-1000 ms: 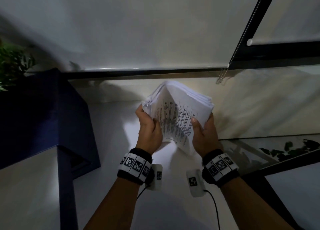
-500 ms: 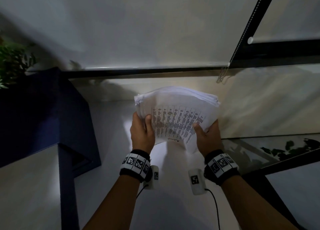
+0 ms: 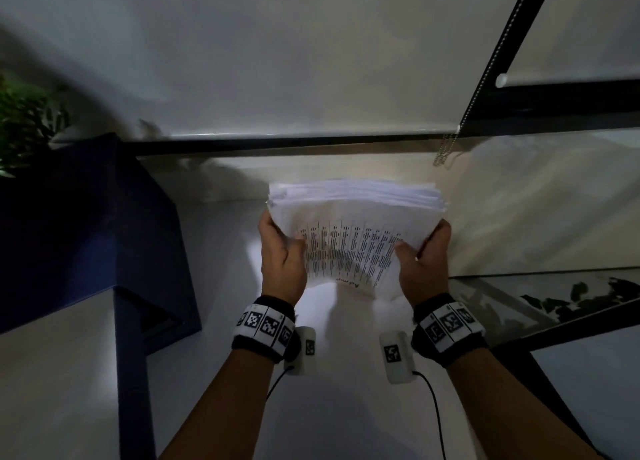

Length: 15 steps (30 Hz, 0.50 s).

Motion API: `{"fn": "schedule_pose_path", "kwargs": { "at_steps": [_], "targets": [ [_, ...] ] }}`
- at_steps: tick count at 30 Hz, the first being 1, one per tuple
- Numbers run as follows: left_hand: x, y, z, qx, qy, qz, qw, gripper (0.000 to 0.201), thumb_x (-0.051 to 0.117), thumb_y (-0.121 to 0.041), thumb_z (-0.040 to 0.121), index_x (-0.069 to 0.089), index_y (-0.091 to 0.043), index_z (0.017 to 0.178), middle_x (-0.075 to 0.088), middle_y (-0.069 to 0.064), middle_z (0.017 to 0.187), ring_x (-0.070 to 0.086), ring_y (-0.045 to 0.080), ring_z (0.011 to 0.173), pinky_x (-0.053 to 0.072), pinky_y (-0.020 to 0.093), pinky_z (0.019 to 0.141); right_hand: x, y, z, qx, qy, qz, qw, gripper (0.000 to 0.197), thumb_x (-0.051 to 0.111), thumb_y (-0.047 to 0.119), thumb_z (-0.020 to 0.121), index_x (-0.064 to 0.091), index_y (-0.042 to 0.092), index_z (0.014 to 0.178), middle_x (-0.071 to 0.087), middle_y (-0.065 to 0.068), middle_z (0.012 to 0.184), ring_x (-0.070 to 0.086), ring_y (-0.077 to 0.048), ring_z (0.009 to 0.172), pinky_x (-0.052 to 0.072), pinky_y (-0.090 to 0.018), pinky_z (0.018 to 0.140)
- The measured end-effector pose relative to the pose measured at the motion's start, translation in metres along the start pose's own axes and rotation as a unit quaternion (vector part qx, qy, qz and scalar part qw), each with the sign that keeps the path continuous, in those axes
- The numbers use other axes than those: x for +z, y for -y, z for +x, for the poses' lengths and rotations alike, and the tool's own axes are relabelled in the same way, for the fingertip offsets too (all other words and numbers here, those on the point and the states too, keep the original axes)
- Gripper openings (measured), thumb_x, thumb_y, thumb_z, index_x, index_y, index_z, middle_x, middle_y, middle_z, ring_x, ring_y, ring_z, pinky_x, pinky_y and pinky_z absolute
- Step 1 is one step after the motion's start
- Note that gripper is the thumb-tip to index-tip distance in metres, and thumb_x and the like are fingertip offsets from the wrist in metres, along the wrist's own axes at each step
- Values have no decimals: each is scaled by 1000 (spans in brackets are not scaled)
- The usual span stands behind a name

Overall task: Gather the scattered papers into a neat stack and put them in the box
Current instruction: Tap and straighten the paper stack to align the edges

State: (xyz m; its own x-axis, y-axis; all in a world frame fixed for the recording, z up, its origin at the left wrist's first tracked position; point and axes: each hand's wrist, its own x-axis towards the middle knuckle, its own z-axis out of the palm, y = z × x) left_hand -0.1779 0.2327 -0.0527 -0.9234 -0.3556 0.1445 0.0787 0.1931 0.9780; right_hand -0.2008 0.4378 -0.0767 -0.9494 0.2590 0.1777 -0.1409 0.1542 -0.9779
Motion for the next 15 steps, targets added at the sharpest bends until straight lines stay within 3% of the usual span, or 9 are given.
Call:
{"fn": "schedule_pose_path", "kwargs": {
  "at_steps": [3, 7, 10, 12, 15],
  "targets": [
    [3, -9, 2, -4, 11, -15, 1000, 57, 48, -11, 86, 32, -30, 137, 54, -3, 124, 56, 14, 115, 51, 45, 99, 1, 2, 2, 0, 9, -1, 1000, 59, 58, 10, 78, 33, 8, 132, 55, -12, 122, 59, -22, 110, 54, -27, 88],
    [7, -12, 4, -24, 17, -28, 999, 62, 49, -17, 84, 26, -29, 140, 45, 7, 135, 49, 23, 123, 46, 50, 104, 4, 5, 4, -5, 3, -13, 1000, 51, 57, 14, 82, 34, 8, 127, 56, -9, 118, 60, -24, 105, 54, -34, 88],
    [11, -13, 6, -45, 30, -30, 998, 62, 50, -21, 80, 24, -27, 137, 38, 11, 138, 45, 26, 126, 42, 50, 108, 4, 4, 7, 1, 10, -7, 1000, 49, 58, 3, 86, 33, 5, 128, 54, -5, 116, 58, -21, 105, 50, -20, 87],
    [14, -14, 8, -45, 29, -30, 998, 57, 50, -25, 80, 26, -33, 131, 40, 9, 136, 44, 26, 126, 43, 50, 107, 5, 6, 8, 0, 10, -7, 1000, 49, 58, 3, 86, 33, 7, 128, 56, 1, 112, 59, -20, 103, 50, -17, 84],
    [11, -14, 9, -27, 32, -28, 999, 28, 47, -34, 90, 37, -37, 117, 58, -2, 114, 58, 17, 108, 50, 51, 97, 1, 9, 9, -4, 17, -16, 1000, 51, 61, 9, 84, 36, 11, 129, 54, 15, 107, 60, -7, 95, 51, -13, 80]
  ]
}}
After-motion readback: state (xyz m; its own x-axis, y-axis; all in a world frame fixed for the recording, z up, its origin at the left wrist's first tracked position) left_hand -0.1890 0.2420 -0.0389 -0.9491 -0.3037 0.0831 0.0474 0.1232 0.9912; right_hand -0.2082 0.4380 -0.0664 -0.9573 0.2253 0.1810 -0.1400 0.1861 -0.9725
